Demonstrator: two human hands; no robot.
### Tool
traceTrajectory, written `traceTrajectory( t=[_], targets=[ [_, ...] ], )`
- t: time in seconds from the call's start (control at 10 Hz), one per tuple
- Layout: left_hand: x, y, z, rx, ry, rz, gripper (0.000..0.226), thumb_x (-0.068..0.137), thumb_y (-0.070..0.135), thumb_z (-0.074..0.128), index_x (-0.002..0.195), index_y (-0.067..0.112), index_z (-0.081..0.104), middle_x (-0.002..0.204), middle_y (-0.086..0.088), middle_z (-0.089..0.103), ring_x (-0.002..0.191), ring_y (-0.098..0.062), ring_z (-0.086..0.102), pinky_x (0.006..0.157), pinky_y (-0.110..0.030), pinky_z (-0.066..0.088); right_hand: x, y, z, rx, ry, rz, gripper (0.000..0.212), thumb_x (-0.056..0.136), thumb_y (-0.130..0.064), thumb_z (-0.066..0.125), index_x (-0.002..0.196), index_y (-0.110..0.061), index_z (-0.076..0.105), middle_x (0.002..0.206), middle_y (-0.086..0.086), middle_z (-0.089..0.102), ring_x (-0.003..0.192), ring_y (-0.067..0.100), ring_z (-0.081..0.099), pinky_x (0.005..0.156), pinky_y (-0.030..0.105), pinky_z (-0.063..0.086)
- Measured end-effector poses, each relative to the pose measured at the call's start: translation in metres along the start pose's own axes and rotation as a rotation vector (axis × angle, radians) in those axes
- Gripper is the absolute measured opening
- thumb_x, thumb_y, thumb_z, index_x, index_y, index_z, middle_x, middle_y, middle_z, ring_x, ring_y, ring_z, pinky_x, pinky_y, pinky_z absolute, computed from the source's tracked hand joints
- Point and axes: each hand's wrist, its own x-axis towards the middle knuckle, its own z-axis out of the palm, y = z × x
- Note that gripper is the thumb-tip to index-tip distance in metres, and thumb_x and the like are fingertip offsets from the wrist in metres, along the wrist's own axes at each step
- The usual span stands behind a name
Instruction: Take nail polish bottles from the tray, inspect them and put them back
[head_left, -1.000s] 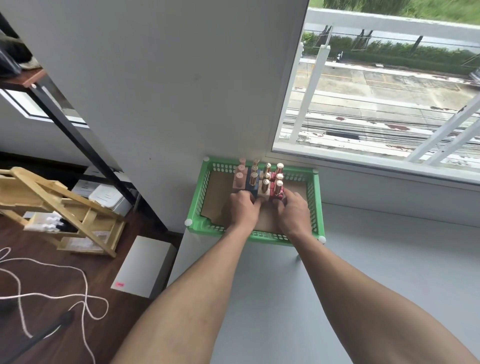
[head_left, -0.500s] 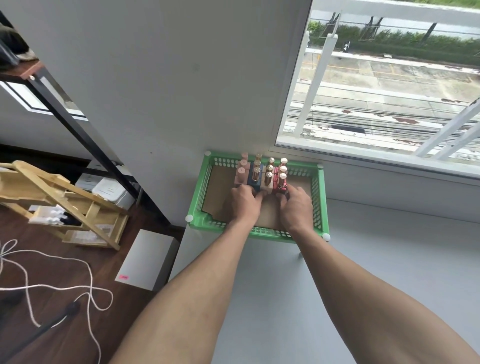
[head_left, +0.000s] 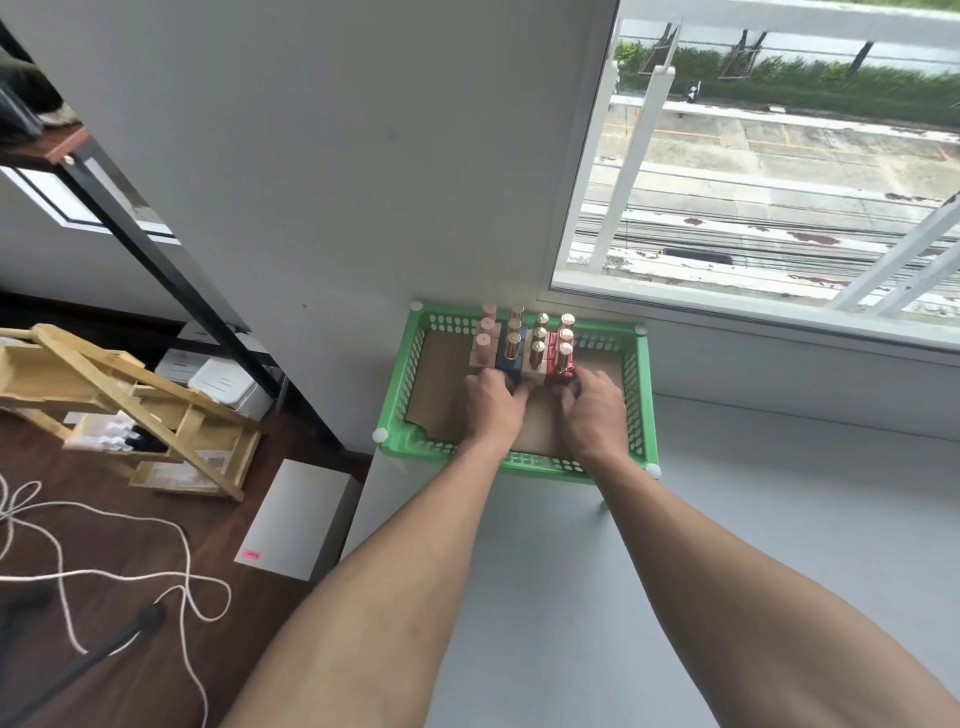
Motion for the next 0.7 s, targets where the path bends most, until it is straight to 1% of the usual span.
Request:
traceTrajectory(
  t=[0.1,0.2,0.3,0.4,0.5,0.6,0.7],
  targets=[
    [-0.002,-0.001,-0.003,0.040,-0.044,-0.004,0.027,0.085,0.029,0.071,0.084,0.003,0.075,0.087,-0.015,0.071,0.079,-0.031,0.065,0.065,-0.028,0.044,-0.003,-0.002,-0.004,-0.011,-0.020,0.014,0.017,0.094,-0.019,0.056,0.104,-0.008,0.064,0.098,0.012,0.059,0.092,0.029,0.055,0.081,0.034,0.042],
    [-0.007,-0.001,-0.008,0.068,-0.067,0.019,0.025,0.086,0.028,0.070,0.081,0.003,0.074,0.084,-0.015,0.071,0.077,-0.031,0.066,0.066,-0.030,0.048,-0.007,-0.003,-0.007,-0.025,-0.035,0.018,0.011,0.093,-0.017,0.052,0.091,-0.008,0.059,0.097,0.014,0.057,0.086,0.027,0.051,0.077,0.032,0.039],
    [-0.016,0.000,-0.012,0.136,-0.070,0.071,0.025,0.090,0.028,0.064,0.084,0.005,0.073,0.084,-0.014,0.072,0.077,-0.030,0.066,0.065,-0.030,0.049,-0.014,-0.007,-0.012,-0.047,-0.078,0.049,0.011,0.093,-0.018,0.054,0.086,-0.011,0.056,0.099,0.014,0.058,0.087,0.027,0.052,0.082,0.033,0.041],
    [-0.025,0.000,-0.018,0.221,-0.061,0.114,0.024,0.091,0.031,0.059,0.086,0.012,0.071,0.087,-0.009,0.072,0.080,-0.029,0.066,0.065,-0.028,0.048,-0.022,-0.010,-0.018,-0.058,-0.098,0.029,0.024,0.093,-0.019,0.053,0.107,-0.004,0.065,0.109,0.016,0.062,0.101,0.032,0.058,0.093,0.036,0.045],
    [-0.034,0.001,-0.025,0.286,-0.064,0.149,0.020,0.092,0.031,0.056,0.088,0.017,0.069,0.092,-0.005,0.072,0.083,-0.027,0.065,0.072,-0.032,0.053,-0.032,-0.016,-0.028,-0.040,-0.113,0.012,0.032,0.093,-0.020,0.055,0.119,-0.003,0.064,0.115,0.016,0.064,0.107,0.031,0.060,0.097,0.036,0.047],
    [-0.044,0.003,-0.032,0.299,-0.052,0.189,0.017,0.092,0.030,0.055,0.088,0.020,0.068,0.092,-0.002,0.072,0.082,-0.024,0.064,0.073,-0.033,0.054,-0.044,-0.019,-0.036,-0.017,-0.096,-0.021,0.029,0.094,-0.022,0.055,0.114,-0.005,0.068,0.112,0.014,0.068,0.103,0.029,0.062,0.092,0.036,0.049],
    [-0.052,0.005,-0.037,0.304,-0.028,0.207,0.017,0.091,0.031,0.055,0.087,0.022,0.069,0.092,-0.001,0.072,0.083,-0.024,0.064,0.069,-0.030,0.049,-0.054,-0.021,-0.045,0.031,-0.084,-0.016,0.025,0.094,-0.023,0.055,0.105,-0.007,0.071,0.105,0.013,0.071,0.095,0.029,0.064,0.084,0.033,0.049]
  ],
)
